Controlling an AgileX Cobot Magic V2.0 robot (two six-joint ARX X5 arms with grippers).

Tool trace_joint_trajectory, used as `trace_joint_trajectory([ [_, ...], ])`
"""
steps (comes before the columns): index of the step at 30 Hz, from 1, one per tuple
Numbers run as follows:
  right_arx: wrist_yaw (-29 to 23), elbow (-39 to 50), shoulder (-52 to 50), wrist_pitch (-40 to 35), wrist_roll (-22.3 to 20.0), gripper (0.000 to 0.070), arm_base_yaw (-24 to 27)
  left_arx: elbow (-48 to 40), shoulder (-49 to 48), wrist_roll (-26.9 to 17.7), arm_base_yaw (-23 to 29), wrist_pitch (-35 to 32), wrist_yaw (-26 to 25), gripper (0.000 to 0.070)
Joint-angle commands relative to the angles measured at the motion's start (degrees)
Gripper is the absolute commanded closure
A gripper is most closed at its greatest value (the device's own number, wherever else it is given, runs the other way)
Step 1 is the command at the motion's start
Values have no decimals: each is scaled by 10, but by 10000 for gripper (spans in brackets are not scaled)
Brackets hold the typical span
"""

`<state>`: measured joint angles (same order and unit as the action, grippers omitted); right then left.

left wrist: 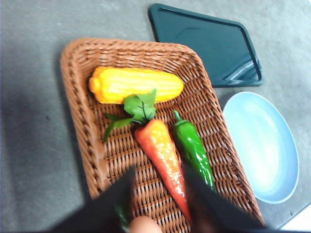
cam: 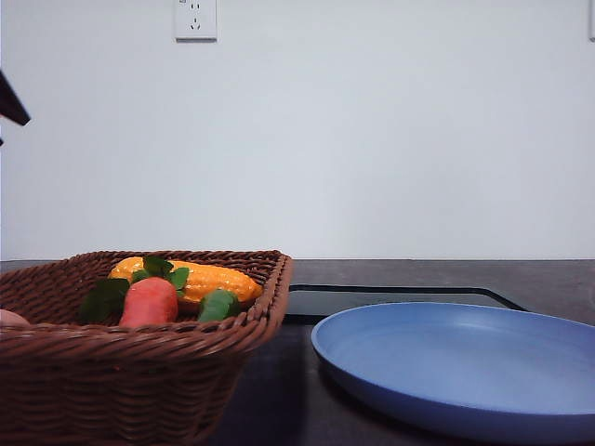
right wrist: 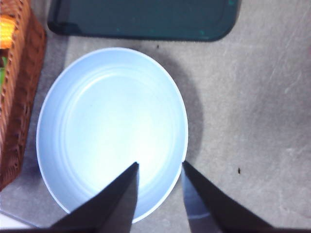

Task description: Transfer egg from basket to plate and serve

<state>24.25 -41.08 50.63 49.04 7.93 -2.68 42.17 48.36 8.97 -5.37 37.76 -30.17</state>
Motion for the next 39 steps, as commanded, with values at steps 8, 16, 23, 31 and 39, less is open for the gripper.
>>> trace_joint_trajectory([
  [8,26,87,44,-83,28,508,-2,11,3,-3,-3,15,-3,377],
  [16,56,132,105,-175,67,509,-9,11,3,-3,-3,17,-3,377],
  [23,58,137,166,-221,67,510,-15,11,3,-3,-3,17,-3,378],
  [31,57,137,189,-241,71,682,-20,11,3,-4,-3,19,-3,377],
  [39,58,135,172,-246,82,700,-17,11,3,-3,-22,13,-3,351],
])
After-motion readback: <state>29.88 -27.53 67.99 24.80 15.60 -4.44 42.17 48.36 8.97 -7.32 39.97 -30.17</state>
